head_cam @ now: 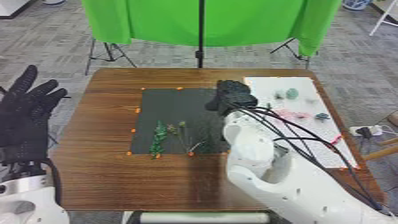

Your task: Arrange flowers

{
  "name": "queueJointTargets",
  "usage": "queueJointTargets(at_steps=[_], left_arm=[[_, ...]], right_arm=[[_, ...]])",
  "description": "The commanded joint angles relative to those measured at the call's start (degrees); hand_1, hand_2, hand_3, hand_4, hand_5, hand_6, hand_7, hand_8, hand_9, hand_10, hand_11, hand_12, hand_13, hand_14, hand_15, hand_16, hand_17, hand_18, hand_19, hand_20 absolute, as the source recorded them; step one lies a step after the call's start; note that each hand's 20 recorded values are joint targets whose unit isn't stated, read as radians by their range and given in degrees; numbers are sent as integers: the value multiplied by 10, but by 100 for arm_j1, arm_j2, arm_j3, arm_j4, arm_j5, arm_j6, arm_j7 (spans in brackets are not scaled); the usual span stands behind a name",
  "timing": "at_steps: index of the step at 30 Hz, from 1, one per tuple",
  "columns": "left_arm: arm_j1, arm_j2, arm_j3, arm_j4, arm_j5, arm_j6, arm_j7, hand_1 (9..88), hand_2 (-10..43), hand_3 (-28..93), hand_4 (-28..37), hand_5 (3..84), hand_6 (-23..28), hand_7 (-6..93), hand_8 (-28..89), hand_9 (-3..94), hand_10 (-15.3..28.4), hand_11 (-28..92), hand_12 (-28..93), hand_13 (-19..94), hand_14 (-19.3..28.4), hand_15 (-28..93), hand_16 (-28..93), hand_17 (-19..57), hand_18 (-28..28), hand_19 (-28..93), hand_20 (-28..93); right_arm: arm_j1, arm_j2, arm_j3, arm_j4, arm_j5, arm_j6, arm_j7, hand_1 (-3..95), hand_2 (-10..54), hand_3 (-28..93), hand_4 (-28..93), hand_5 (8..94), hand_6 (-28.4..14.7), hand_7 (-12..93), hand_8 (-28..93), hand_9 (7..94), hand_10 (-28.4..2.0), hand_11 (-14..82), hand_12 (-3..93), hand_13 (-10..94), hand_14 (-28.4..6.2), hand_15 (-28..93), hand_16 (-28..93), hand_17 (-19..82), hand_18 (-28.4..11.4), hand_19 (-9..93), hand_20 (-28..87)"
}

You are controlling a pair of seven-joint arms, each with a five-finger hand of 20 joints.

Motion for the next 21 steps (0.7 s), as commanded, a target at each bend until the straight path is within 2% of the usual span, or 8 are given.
queueJointTargets(at_steps=[1,4,8,12,13,16,20,21], left_arm=[[94,-21,108,42,-53,63,68,213,80,736,-280,334,67,96,-70,324,179,262,150,220,229,520,-44,-99,204,424,274],[28,-18,137,55,-54,41,52,212,81,738,-282,334,67,97,-69,324,179,261,151,220,229,520,-43,-100,204,424,274],[32,13,158,55,-105,59,120,213,82,739,-282,334,67,97,-70,325,180,261,150,220,229,521,-43,-99,204,423,275],[-43,-20,165,84,-54,13,33,214,83,740,-281,334,67,97,-70,324,180,262,151,221,229,522,-43,-100,204,423,275],[-64,-61,161,93,-41,-21,12,215,83,740,-281,334,67,97,-70,325,180,262,151,221,229,522,-43,-100,204,423,275],[-77,-76,151,99,-29,-22,26,216,83,741,-280,334,67,98,-70,325,180,264,151,221,228,523,-43,-100,204,423,275],[-94,-62,154,107,-58,-36,26,218,83,741,-278,333,67,99,-70,325,179,264,150,221,228,523,-44,-99,203,423,275],[-115,-49,169,116,-63,-31,35,218,83,741,-278,333,67,99,-70,325,180,264,150,221,228,523,-44,-99,203,423,275]], right_arm=[[-200,453,615,588,193,-192,452,329,-66,664,-219,652,-105,119,-100,718,-198,445,189,721,-132,737,157,419,-265,930,229],[-151,435,605,838,337,-401,540,327,-68,661,-221,647,-111,118,-99,711,-203,444,189,715,-134,740,156,419,-265,931,223],[-166,245,537,1202,380,-664,572,321,-73,658,-225,653,-116,120,-98,710,-204,446,189,713,-135,742,154,418,-266,932,222],[-267,122,521,1396,252,-761,532,321,-73,654,-225,669,-116,129,-98,710,-203,457,192,714,-134,745,151,419,-268,932,230],[-256,144,452,1419,206,-744,508,321,-74,655,-225,672,-115,131,-98,711,-202,458,192,714,-133,746,151,419,-267,932,231],[-224,139,305,1474,44,-698,444,324,-80,658,-225,678,-108,136,-99,712,-202,461,193,716,-132,748,151,418,-267,932,236],[-201,74,107,1615,-179,-755,348,348,-87,658,-226,730,-74,166,-104,738,-185,480,200,735,-122,744,151,431,-262,932,246],[-161,85,27,1657,-65,-628,394,357,-88,661,-226,739,-70,170,-105,746,-180,484,201,743,-118,739,150,438,-257,932,244]])
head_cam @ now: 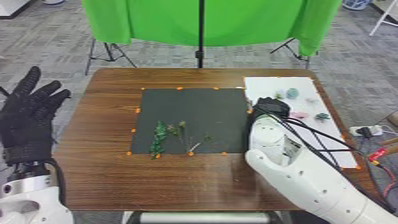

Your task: Arrange flowers

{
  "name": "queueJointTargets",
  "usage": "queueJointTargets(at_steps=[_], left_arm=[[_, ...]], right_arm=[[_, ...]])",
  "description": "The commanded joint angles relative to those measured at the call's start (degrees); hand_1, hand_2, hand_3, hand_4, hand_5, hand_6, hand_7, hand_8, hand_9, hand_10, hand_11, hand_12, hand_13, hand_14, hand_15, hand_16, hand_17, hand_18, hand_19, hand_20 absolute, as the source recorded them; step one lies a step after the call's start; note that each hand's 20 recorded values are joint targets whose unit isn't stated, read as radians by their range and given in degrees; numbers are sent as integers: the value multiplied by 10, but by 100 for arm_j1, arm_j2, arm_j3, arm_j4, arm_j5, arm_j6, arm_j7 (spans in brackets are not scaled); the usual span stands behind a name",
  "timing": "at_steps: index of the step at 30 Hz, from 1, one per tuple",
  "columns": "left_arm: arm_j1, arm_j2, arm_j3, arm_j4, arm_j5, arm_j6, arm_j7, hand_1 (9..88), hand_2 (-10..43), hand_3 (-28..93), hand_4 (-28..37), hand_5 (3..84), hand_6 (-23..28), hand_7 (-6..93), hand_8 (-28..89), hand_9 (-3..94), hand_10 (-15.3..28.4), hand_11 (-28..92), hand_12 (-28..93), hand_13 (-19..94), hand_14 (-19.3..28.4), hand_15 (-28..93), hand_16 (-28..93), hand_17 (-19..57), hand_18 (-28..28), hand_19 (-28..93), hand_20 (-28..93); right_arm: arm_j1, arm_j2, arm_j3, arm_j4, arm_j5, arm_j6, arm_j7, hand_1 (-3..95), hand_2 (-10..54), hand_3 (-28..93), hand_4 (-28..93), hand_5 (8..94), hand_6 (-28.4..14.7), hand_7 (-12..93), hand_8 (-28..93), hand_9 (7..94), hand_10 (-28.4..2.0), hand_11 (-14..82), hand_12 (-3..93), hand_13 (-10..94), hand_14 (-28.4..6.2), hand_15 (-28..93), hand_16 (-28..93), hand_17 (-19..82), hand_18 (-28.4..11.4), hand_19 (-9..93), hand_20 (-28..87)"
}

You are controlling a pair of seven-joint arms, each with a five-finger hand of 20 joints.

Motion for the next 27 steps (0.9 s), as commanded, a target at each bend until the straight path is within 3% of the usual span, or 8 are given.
queueJointTargets(at_steps=[1,4,7,11,17,21,27], left_arm=[[-40,-31,40,84,-20,-56,-13,218,83,741,-278,333,67,99,-70,325,180,263,150,220,228,523,-44,-99,203,424,275],[-75,-24,73,101,-31,-85,-12,218,83,740,-278,334,67,99,-71,325,180,264,150,221,228,523,-44,-99,203,425,276],[-43,-21,59,97,-20,-101,-24,219,83,740,-278,333,68,99,-71,325,180,265,151,221,228,524,-44,-99,203,425,276],[75,17,20,65,-64,-23,52,218,83,741,-277,333,68,99,-71,325,180,265,150,220,229,524,-44,-99,204,425,276],[39,-70,2,71,18,-136,-63,219,83,742,-278,333,67,99,-70,325,180,265,149,221,229,525,-45,-99,203,425,276],[104,-25,-20,49,-9,-96,-1,219,83,742,-278,333,67,100,-71,324,180,265,149,221,228,525,-45,-99,203,425,276],[197,32,-45,22,-23,-21,37,220,83,742,-278,333,67,100,-71,324,180,265,149,221,229,526,-45,-99,203,425,276]], right_arm=[[70,-113,-448,250,-179,221,-15,366,-91,670,-228,751,-64,172,-107,757,-174,485,203,753,-115,732,153,445,-253,932,243],[220,-16,-780,464,-182,669,72,409,-93,684,-249,781,-40,174,-87,781,-159,485,207,776,-103,720,163,461,-245,932,250],[229,133,-975,491,-275,1063,83,500,-95,655,-281,851,-25,162,39,827,-137,478,213,813,-79,710,182,478,-231,932,284],[121,309,-1014,385,-546,1663,4,545,-95,654,-283,907,-10,160,54,889,-106,454,213,855,-64,699,195,506,-220,932,346],[121,643,-1084,72,-742,2367,65,549,-95,692,-283,919,-24,173,86,907,-109,447,215,861,-65,712,201,518,-214,932,390],[144,933,-1168,-343,-776,2716,55,553,-95,702,-283,922,-29,173,95,909,-113,450,215,860,-66,717,202,518,-212,932,399],[-73,1175,-1098,-1042,-770,2756,-1,556,-95,713,-283,925,-35,174,103,915,-116,453,213,866,-66,720,202,518,-212,932,414]])
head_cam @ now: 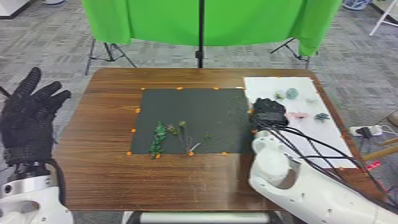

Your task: Arrange flowers

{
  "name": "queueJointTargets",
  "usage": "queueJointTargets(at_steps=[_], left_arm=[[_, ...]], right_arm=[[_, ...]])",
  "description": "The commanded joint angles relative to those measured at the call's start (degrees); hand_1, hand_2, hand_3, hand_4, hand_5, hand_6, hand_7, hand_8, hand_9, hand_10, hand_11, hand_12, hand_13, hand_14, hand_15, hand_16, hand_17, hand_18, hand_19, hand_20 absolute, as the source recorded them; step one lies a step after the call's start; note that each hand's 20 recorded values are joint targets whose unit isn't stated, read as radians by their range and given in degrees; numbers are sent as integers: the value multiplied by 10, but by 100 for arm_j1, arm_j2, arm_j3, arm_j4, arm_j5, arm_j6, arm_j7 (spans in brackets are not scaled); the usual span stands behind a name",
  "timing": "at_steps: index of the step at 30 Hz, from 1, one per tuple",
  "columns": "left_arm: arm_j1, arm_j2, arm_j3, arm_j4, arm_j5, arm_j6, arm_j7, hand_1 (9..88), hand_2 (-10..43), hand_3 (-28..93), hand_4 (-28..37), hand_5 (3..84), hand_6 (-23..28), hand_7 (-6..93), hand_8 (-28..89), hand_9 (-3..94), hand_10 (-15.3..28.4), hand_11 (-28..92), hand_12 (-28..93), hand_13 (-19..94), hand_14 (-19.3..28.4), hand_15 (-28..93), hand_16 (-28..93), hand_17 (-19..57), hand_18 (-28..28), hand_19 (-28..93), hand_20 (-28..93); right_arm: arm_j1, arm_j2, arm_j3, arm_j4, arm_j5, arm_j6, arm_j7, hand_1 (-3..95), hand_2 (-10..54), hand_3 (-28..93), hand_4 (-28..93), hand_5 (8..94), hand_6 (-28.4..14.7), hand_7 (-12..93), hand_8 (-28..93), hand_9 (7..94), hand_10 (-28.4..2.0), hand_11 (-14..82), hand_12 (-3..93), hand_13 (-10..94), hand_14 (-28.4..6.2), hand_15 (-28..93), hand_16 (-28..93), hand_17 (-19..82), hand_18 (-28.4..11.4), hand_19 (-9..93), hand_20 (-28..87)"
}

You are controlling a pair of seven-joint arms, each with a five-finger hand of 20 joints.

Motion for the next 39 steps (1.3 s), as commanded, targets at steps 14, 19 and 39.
queueJointTargets(at_steps=[14,19,39], left_arm=[[104,33,-4,5,-30,-8,50,220,83,742,-274,333,68,100,-72,324,180,266,150,221,228,526,-45,-99,204,426,276],[145,74,1,-8,-60,29,130,221,83,742,-272,333,67,100,-71,325,180,265,149,221,229,526,-46,-99,204,426,276],[-119,-31,42,76,18,-124,-10,224,85,741,-270,333,68,100,-72,325,181,269,150,221,229,527,-46,-100,204,426,276]], right_arm=[[-303,-352,453,-475,190,-1249,461,300,-45,688,-218,867,-66,155,-93,843,-162,452,209,797,-113,737,187,480,-258,932,401],[-158,-631,557,-156,626,-1874,594,222,-9,630,-219,802,-113,164,-79,772,-199,470,208,745,-141,761,176,444,-281,932,389],[609,-819,-463,1163,452,-1420,688,411,-95,716,-249,814,-70,209,-25,768,-181,499,199,740,-124,791,166,442,-271,932,391]])
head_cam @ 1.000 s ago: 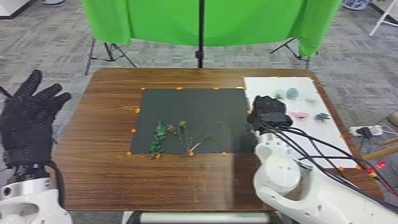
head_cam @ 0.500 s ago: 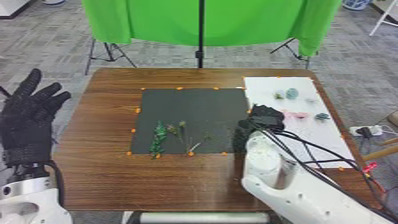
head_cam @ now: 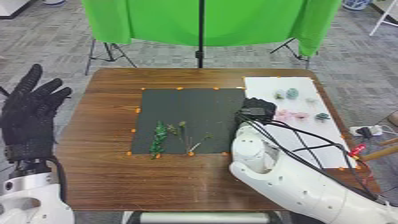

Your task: Arrange flowers

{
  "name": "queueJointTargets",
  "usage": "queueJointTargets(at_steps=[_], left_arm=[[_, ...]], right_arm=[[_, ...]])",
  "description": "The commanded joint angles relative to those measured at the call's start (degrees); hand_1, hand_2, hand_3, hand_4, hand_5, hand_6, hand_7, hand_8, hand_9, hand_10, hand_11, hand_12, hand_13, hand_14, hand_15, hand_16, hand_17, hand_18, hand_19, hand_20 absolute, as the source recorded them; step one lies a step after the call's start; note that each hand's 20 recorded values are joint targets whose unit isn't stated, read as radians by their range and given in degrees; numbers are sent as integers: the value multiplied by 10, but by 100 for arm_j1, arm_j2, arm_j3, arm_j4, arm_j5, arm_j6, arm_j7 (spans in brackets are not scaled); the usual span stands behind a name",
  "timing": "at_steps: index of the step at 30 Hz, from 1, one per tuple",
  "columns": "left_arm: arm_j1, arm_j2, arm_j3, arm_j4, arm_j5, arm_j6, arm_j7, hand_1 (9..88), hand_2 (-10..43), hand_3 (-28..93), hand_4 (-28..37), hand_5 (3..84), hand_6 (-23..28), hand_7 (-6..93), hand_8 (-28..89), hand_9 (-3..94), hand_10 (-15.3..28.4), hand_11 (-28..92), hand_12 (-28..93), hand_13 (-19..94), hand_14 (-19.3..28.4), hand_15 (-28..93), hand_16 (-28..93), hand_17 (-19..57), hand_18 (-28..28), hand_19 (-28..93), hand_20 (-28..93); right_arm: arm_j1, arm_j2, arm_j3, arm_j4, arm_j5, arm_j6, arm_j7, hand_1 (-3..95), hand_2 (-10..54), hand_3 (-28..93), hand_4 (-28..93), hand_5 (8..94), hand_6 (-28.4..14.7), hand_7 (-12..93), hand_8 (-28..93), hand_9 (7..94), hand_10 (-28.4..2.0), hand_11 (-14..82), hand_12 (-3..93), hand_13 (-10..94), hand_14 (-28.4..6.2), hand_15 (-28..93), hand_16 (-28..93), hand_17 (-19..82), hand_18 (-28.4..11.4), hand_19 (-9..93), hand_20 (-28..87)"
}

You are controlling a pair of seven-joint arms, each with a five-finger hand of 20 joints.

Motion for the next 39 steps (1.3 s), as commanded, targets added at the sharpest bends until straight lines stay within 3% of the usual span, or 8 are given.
queueJointTargets(at_steps=[1,7,16,21,28,31,34,39], left_arm=[[82,-74,-30,1,29,-30,-25,224,85,741,-270,333,68,100,-72,325,181,269,150,221,229,527,-46,-100,204,426,277],[128,-77,-16,-12,8,-42,-3,222,86,741,-271,334,69,100,-72,324,181,269,149,221,229,526,-46,-99,204,427,277],[277,1,-44,-65,-56,85,110,221,86,743,-273,334,69,102,-72,324,180,269,149,221,230,528,-46,-99,203,427,277],[307,66,-53,-71,-115,138,195,221,86,744,-274,334,69,102,-72,324,181,269,149,221,230,528,-46,-99,203,426,277],[385,114,-94,-89,-123,174,196,221,86,744,-273,334,68,102,-72,325,181,269,149,222,230,528,-46,-99,204,427,277],[386,92,-73,-86,-104,153,171,221,86,744,-272,334,68,103,-72,325,181,269,149,222,230,529,-46,-99,204,427,278],[360,27,-85,-81,-36,69,53,221,86,744,-271,334,68,103,-72,326,181,269,149,222,230,528,-46,-99,204,427,277],[333,50,-65,-72,-42,56,69,222,85,744,-270,333,68,103,-72,324,181,270,149,221,230,528,-47,-99,204,428,278]], right_arm=[[-31,213,-242,354,35,465,225,453,-95,705,-262,826,-66,204,48,785,-172,492,199,754,-117,786,171,455,-265,932,397],[-109,416,-201,263,-99,891,281,564,-95,703,-282,888,-45,186,92,861,-135,426,236,807,-88,760,186,496,-246,932,412],[-58,1158,-555,-220,-716,2068,123,565,-95,743,-283,900,-51,192,129,879,-137,425,245,815,-81,769,198,506,-226,932,443],[0,1500,-742,-802,-970,2376,48,563,-95,751,-283,907,-51,188,125,883,-136,425,247,818,-78,771,199,507,-222,932,448],[-115,1892,-1054,-1660,-1238,2391,-308,566,-95,750,-283,915,-53,182,124,892,-136,418,246,822,-76,770,202,505,-217,932,455],[-81,1892,-1276,-1791,-1364,2422,-434,566,-95,750,-283,917,-53,180,126,894,-137,415,247,824,-76,770,203,505,-216,932,457],[-76,1909,-1500,-1903,-1465,2322,-655,567,-95,750,-283,918,-53,178,127,895,-137,414,247,824,-76,770,204,503,-215,932,460],[-128,1886,-1749,-1917,-1465,1994,-838,567,-95,749,-283,918,-54,174,130,895,-136,414,249,824,-78,770,207,500,-216,932,464]])
